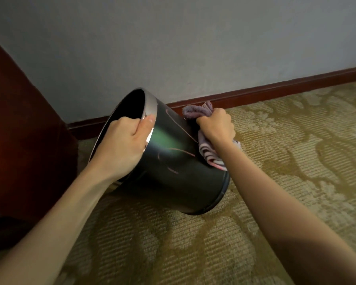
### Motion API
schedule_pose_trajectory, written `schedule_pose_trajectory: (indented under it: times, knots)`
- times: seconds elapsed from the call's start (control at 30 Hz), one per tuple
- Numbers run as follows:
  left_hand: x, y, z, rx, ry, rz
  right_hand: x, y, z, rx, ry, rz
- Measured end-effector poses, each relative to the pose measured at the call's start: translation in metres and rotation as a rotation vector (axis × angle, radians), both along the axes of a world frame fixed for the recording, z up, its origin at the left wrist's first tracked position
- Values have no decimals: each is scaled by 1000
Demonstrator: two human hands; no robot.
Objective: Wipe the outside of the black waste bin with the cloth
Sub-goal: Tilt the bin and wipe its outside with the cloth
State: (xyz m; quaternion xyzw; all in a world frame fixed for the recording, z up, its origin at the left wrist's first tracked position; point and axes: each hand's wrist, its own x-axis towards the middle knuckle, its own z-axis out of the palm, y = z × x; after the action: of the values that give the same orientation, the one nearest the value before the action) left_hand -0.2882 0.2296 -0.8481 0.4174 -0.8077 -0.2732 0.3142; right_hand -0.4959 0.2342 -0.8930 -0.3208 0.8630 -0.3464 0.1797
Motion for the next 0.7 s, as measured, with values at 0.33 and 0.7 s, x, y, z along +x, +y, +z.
schedule_pose_trajectory:
  times: [0.33,0.7]
  knots:
    - [6,-7,-2,20,65,97,38,24,5,-211,-16,-75]
    - [-4,-16,0,-53,47,157,119,73,-1,-515,-11,-141]
